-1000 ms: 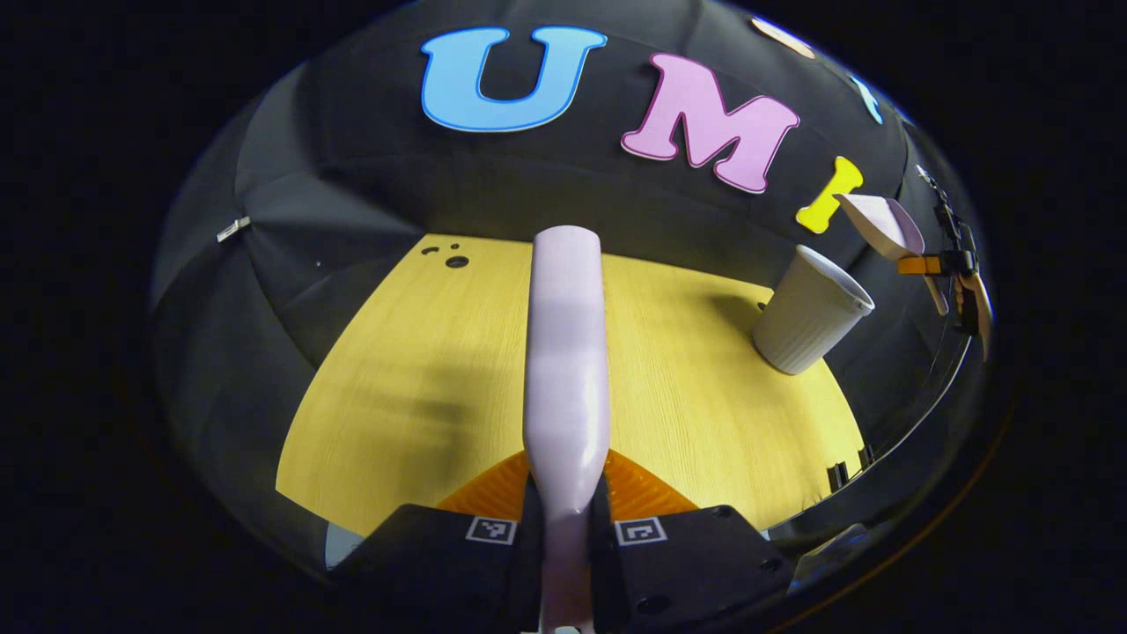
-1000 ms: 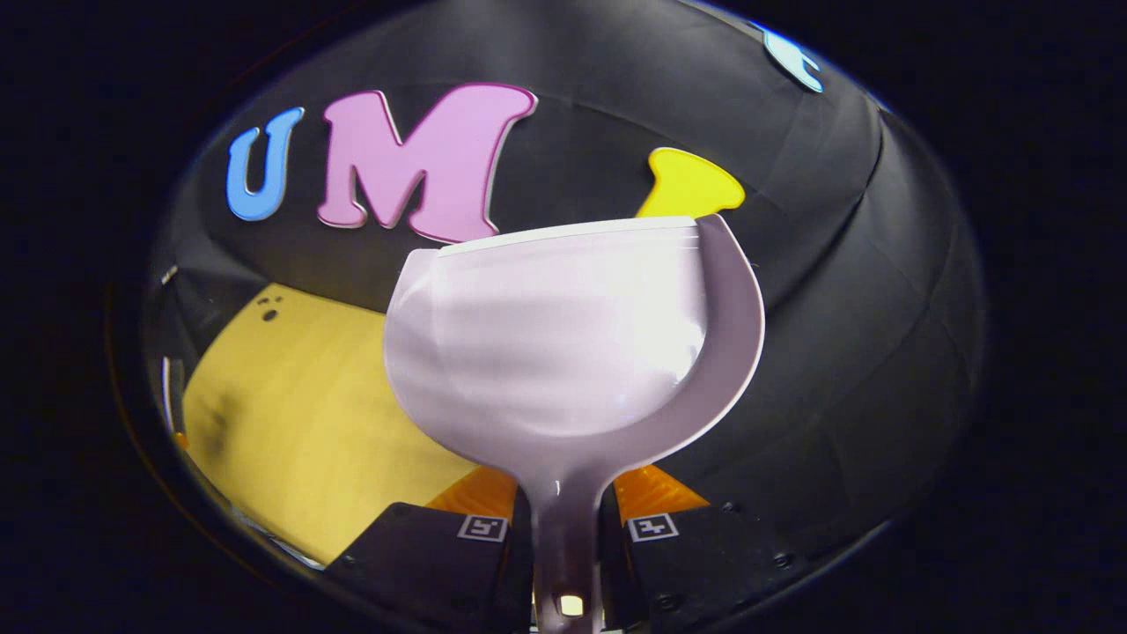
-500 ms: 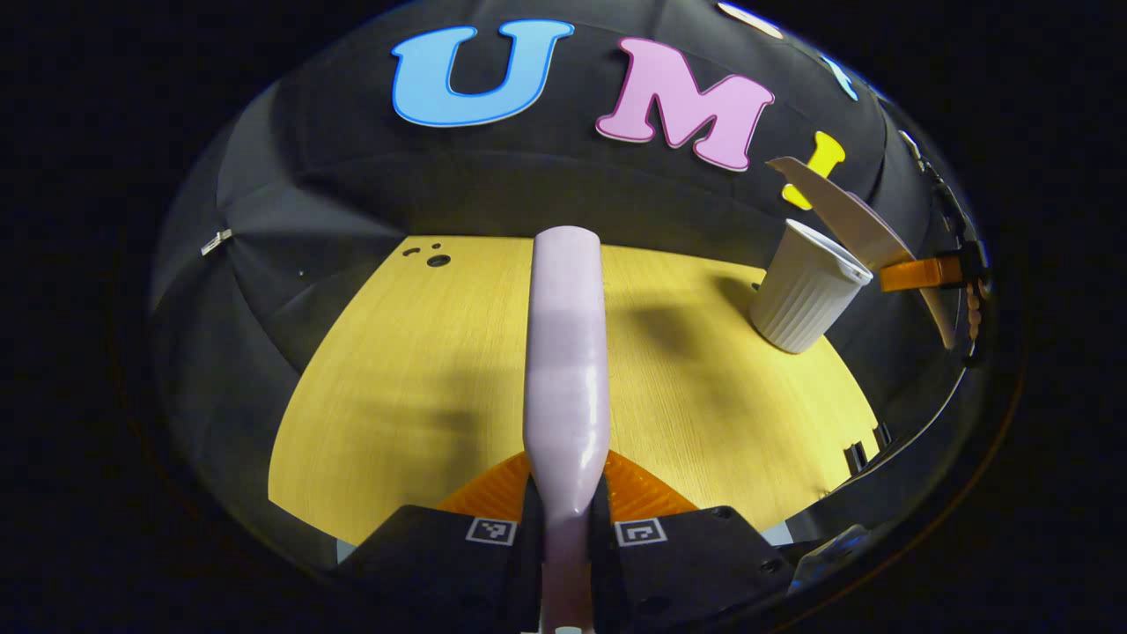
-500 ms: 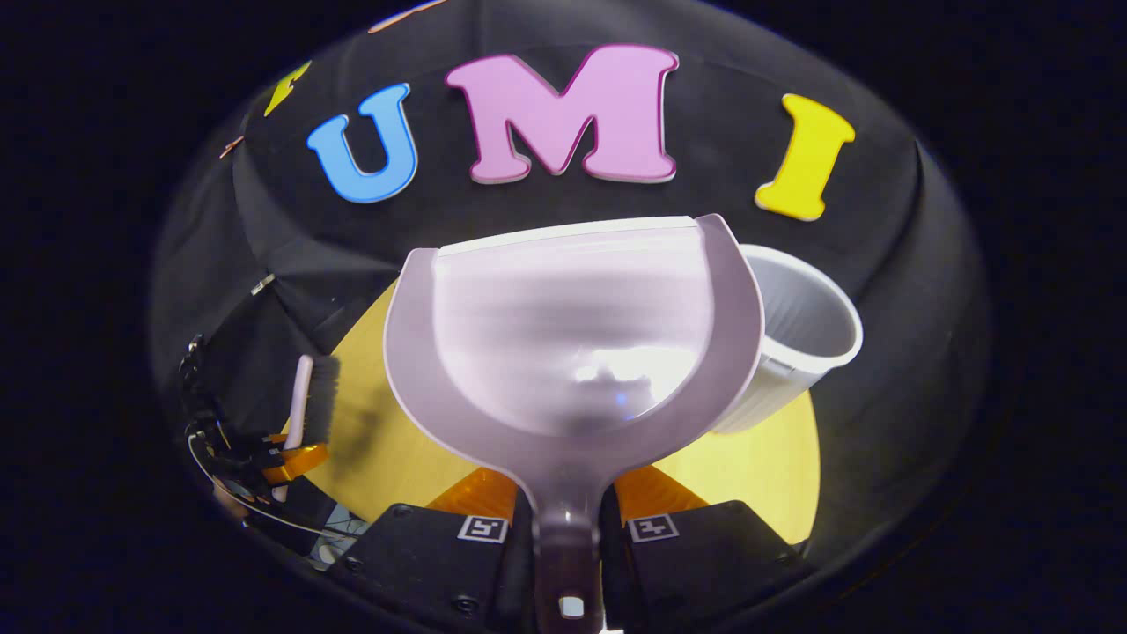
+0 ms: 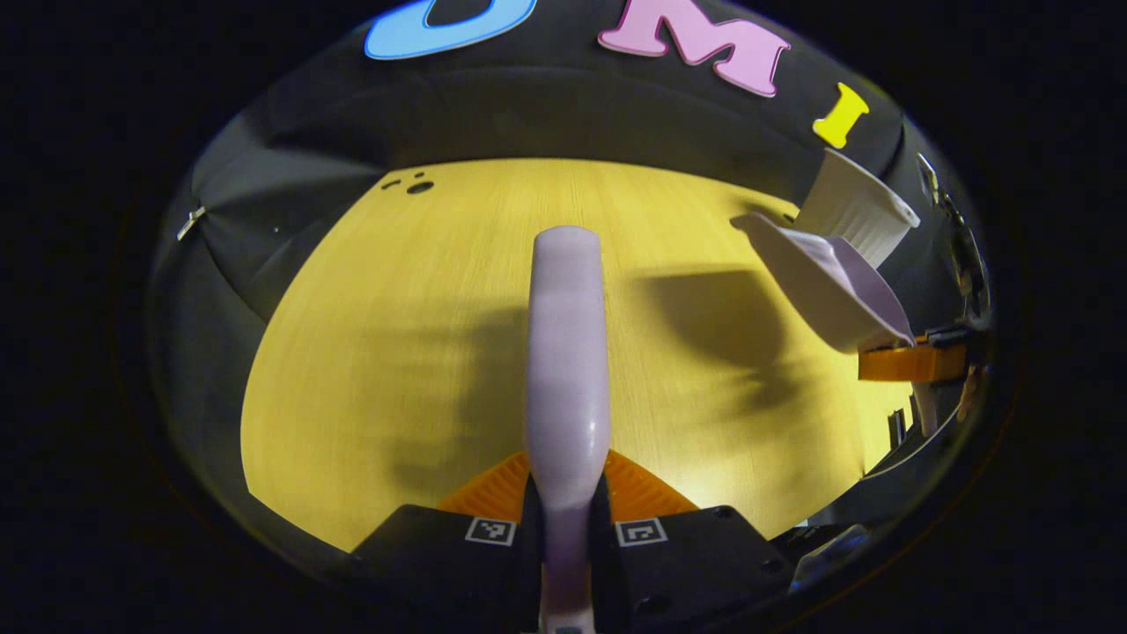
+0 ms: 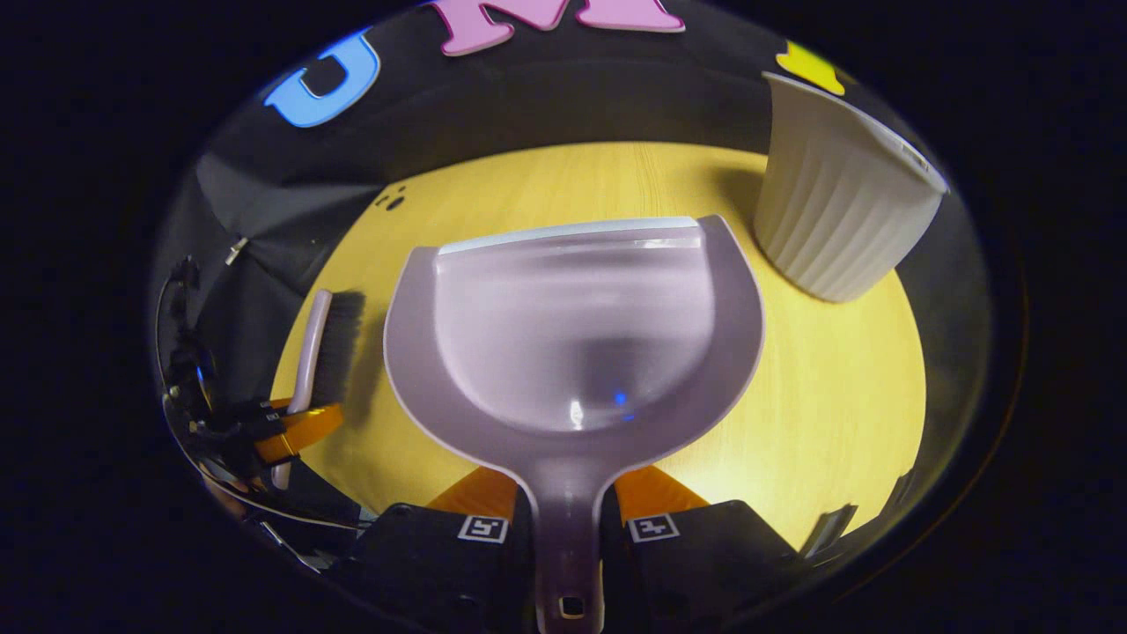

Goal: Pick up the small broom and dustpan from the desktop, sweep the trash into the dustpan with the broom, and then empty the trash into the garbage bin.

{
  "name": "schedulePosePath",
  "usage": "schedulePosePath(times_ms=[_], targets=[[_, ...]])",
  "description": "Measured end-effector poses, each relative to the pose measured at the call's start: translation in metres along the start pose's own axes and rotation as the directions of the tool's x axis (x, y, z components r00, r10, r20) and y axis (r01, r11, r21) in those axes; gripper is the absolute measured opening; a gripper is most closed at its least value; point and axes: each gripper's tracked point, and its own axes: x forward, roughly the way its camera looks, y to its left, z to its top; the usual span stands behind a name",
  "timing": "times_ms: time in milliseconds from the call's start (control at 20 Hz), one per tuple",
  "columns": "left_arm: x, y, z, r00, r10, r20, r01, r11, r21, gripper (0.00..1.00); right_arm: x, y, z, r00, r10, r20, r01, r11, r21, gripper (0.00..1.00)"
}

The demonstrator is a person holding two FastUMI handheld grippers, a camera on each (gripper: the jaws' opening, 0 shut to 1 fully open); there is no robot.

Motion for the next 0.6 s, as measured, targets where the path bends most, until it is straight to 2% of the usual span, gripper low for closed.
schedulePosePath(times_ms=[100,350,450,500,550,600], targets=[[0.015,0.001,-0.004,0.998,0.027,-0.055,-0.025,0.999,0.037,0.27,-0.001,-0.002,-0.012,0.998,-0.006,-0.055,0.006,1.000,0.013,0.35],[0.015,-0.001,-0.008,0.982,0.098,-0.161,-0.083,0.992,0.096,0.27,0.007,-0.005,-0.025,0.988,-0.039,-0.151,0.046,0.998,0.040,0.35],[0.017,-0.001,-0.006,0.976,0.117,-0.182,-0.097,0.989,0.115,0.28,0.010,-0.006,-0.030,0.986,-0.071,-0.153,0.075,0.997,0.021,0.35],[0.017,0.000,-0.005,0.975,0.125,-0.183,-0.101,0.986,0.133,0.28,0.010,-0.003,-0.032,0.985,-0.069,-0.155,0.075,0.997,0.029,0.31],[0.017,-0.001,-0.004,0.974,0.129,-0.188,-0.101,0.983,0.154,0.28,0.011,-0.001,-0.032,0.985,-0.067,-0.158,0.073,0.997,0.036,0.36],[0.016,-0.001,-0.002,0.974,0.132,-0.185,-0.101,0.981,0.168,0.29,0.012,0.000,-0.031,0.985,-0.067,-0.160,0.074,0.997,0.038,0.36]])
